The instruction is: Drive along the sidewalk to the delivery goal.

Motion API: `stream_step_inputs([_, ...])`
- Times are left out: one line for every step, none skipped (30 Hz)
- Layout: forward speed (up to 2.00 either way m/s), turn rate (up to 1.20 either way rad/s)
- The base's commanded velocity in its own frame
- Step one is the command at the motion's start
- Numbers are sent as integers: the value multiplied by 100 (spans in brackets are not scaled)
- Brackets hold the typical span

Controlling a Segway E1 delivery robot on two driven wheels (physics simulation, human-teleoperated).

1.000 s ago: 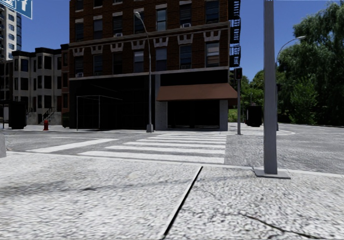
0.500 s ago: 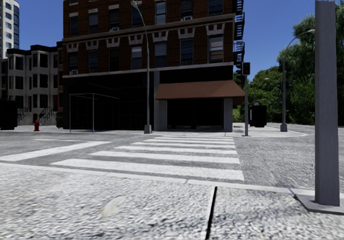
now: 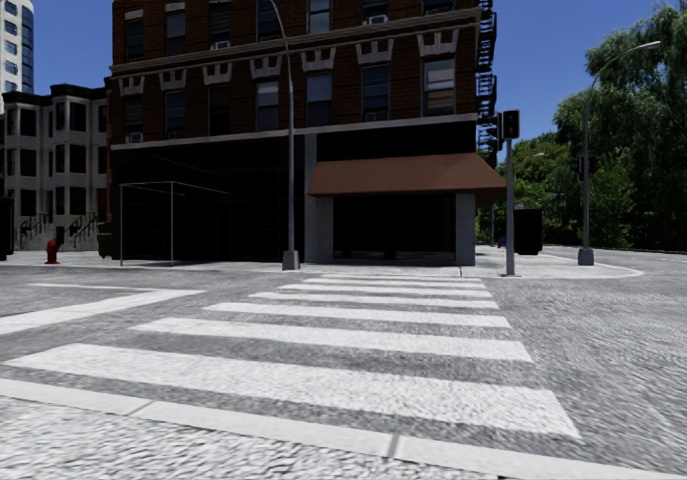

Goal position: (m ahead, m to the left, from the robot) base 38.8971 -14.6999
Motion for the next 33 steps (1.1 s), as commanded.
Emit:
stream_step_inputs([200, -1])
stream_step_inputs([200, -5])
stream_step_inputs([200, -7])
stream_step_inputs([200, -9])
stream_step_inputs([200, -10])
stream_step_inputs([200, -10])
stream_step_inputs([200, -16])
stream_step_inputs([200, -22])
stream_step_inputs([200, -24])
stream_step_inputs([200, -24])
stream_step_inputs([200, -25])
stream_step_inputs([200, -25])
stream_step_inputs([200, -25])
stream_step_inputs([200, -25])
stream_step_inputs([200, -25])
stream_step_inputs([200, -26])
stream_step_inputs([200, -26])
stream_step_inputs([200, -26])
stream_step_inputs([200, -26])
stream_step_inputs([200, -26])
stream_step_inputs([200, -26])
stream_step_inputs([200, -26])
stream_step_inputs([200, -26])
stream_step_inputs([200, -26])
stream_step_inputs([200, -26])
stream_step_inputs([200, -26])
stream_step_inputs([200, -26])
stream_step_inputs([200, -26])
stream_step_inputs([200, -26])
stream_step_inputs([200, -26])
stream_step_inputs([200, -26])
stream_step_inputs([200, -26])
stream_step_inputs([200, -26])
